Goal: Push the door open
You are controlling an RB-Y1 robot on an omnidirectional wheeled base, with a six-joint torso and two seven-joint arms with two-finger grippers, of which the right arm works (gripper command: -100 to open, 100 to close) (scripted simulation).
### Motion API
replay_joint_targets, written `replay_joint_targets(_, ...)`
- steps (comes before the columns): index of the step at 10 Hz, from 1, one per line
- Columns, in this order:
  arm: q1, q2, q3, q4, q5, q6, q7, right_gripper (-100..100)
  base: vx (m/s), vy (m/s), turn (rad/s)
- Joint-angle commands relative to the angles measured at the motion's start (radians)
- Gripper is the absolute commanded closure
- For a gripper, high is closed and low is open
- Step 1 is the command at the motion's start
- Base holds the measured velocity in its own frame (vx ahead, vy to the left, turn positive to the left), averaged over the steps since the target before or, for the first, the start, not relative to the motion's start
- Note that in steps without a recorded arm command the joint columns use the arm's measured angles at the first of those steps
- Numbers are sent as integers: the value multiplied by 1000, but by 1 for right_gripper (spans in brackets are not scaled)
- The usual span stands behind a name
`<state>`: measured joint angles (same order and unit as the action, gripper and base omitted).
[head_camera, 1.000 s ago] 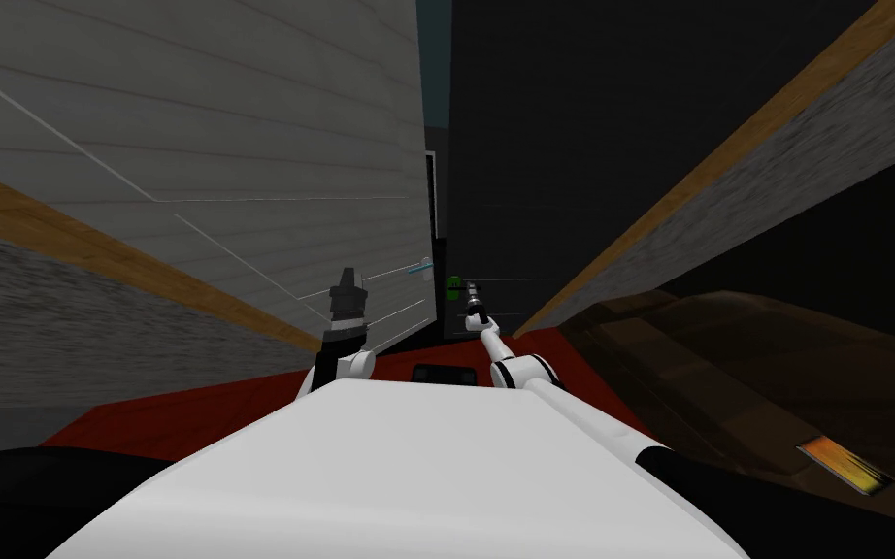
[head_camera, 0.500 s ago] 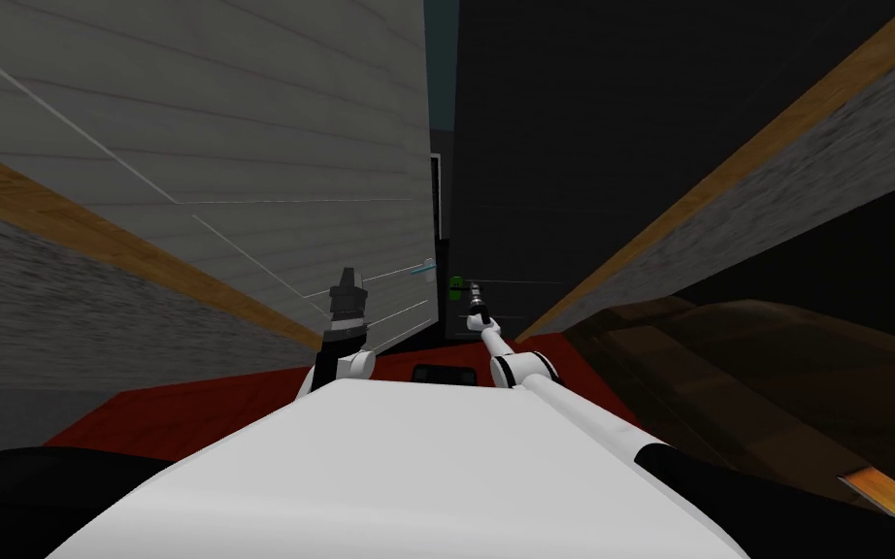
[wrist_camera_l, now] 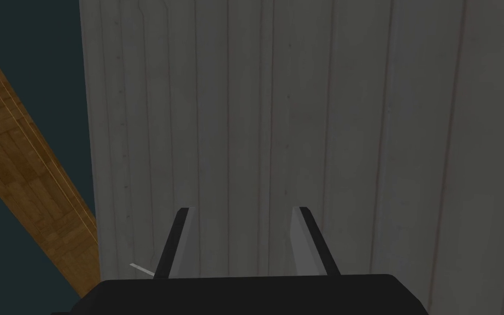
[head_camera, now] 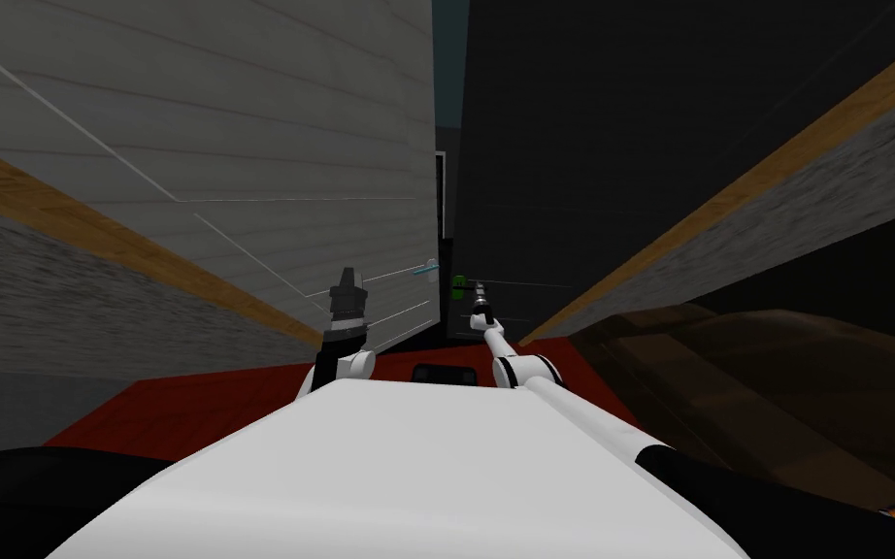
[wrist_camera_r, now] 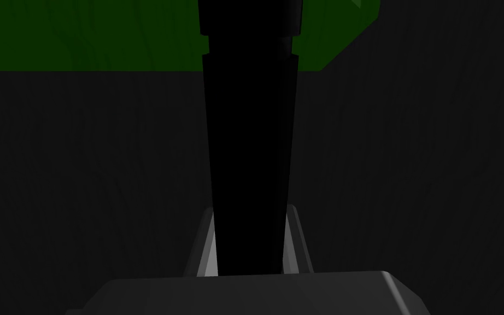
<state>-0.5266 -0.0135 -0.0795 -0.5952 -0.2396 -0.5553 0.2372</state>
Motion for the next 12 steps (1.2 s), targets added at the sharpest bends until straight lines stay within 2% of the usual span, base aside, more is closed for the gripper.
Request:
replay_joint_targets(1,-24,-12,-32,2,-9,-18,21,100,33,-11,63)
replay_joint_targets(2,-27,-14,-66,5,-19,-27,45,100,32,4,145)
replay_joint_targets(4,-27,-14,-66,5,-19,-27,45,100,32,-5,28)
replay_joint_targets(6,-34,-14,-127,12,-39,-44,95,100,49,-3,156)
replay_joint_targets(7,-21,-14,-135,-22,-39,-37,95,100,59,0,56)
replay_joint_targets(8,-34,-14,-135,12,-39,-44,95,100,34,-4,16)
replay_joint_targets(9,-37,-14,-170,15,-49,-52,119,100,44,-7,131)
replay_joint_targets(10,-37,-14,-170,15,-49,-52,119,100,44,-9,62)
replay_joint_targets(11,-40,-13,-202,19,-59,-61,144,100,60,-6,117)
replay_joint_targets(12,-40,-13,-205,19,-59,-61,144,100,44,-8,70)
